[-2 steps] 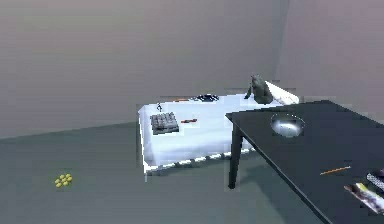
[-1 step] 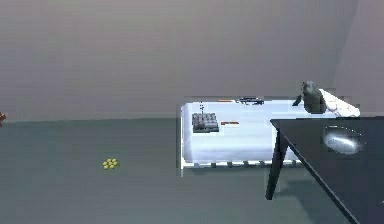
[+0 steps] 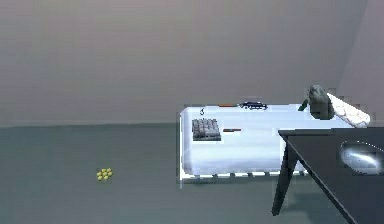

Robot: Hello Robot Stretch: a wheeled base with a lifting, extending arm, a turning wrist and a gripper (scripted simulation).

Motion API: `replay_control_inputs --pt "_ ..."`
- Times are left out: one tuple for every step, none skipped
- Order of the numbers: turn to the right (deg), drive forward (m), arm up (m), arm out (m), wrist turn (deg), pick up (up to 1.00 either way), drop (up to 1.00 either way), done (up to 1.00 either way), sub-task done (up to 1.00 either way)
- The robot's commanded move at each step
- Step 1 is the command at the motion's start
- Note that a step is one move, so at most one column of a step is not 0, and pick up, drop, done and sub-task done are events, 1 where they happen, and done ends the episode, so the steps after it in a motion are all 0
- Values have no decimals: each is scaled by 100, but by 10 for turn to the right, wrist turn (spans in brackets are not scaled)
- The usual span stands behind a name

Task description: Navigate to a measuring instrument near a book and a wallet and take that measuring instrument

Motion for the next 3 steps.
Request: replay_control_inputs --pt "450 0 0 0 0 0 0 0 0" --pt "-450 0 0 0 0 0 0 0 0" --pt "0 0 50 0 0 0 0 0 0"
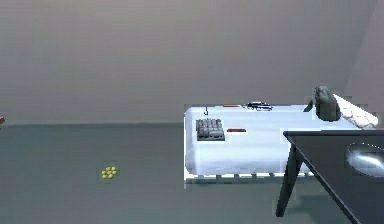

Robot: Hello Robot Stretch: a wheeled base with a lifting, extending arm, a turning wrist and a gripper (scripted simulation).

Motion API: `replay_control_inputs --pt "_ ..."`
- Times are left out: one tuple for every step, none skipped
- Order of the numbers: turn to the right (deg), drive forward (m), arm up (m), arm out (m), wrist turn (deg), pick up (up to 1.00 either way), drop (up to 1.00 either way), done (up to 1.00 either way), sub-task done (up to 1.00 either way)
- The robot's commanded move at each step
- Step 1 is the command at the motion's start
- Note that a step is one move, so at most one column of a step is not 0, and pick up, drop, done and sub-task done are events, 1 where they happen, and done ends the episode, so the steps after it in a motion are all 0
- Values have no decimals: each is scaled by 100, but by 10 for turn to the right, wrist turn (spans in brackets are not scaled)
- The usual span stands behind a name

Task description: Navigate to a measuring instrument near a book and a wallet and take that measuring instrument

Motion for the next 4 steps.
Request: replay_control_inputs --pt "0 0 38 0 0 0 0 0 0" --pt "0 0 0 50 0 0 0 0 0" --pt "0 0 0 0 450 0 0 0 0" --pt "0 0 0 0 450 0 0 0 0"
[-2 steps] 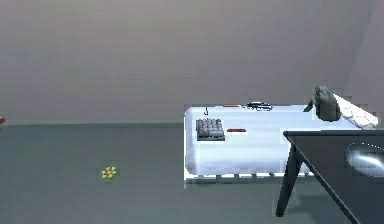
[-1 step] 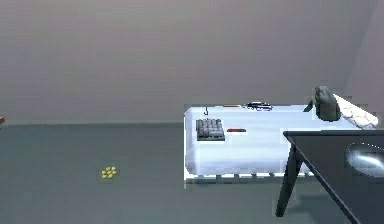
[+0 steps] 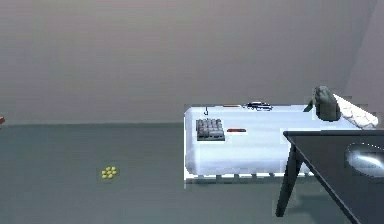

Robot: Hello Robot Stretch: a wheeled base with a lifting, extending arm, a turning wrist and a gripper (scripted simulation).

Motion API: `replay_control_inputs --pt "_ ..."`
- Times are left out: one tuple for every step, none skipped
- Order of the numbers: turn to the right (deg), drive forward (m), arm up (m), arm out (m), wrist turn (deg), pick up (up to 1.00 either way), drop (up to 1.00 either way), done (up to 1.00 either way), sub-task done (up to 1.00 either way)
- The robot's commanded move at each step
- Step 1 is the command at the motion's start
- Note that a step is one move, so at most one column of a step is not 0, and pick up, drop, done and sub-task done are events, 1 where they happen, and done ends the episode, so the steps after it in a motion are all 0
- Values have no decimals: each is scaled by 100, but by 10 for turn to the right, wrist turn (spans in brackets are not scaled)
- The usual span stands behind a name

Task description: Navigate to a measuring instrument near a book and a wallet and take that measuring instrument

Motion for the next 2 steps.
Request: replay_control_inputs --pt "0 0 0 0 450 0 0 0 0" --pt "0 0 0 0 300 0 0 0 0"
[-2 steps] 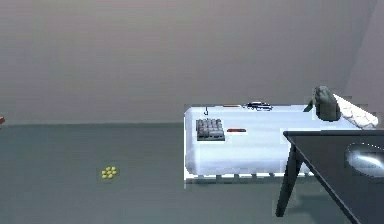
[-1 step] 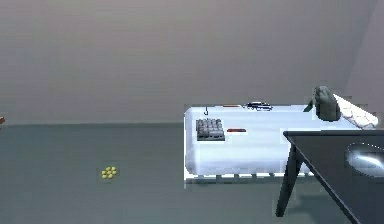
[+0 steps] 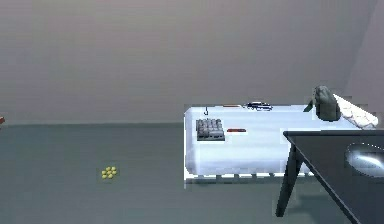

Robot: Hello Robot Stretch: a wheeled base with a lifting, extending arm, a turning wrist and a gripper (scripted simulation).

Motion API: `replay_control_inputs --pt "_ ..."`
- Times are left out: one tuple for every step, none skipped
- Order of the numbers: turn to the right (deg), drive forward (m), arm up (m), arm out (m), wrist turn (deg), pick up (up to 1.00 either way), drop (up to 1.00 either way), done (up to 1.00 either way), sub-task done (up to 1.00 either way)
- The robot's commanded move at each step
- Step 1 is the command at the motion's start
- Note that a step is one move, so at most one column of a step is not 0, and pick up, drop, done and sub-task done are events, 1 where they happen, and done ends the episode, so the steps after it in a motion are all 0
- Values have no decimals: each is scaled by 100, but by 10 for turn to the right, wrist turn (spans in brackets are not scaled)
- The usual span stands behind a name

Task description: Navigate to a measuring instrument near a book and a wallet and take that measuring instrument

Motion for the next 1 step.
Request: replay_control_inputs --pt "0 0 -14 0 0 0 0 0 0"
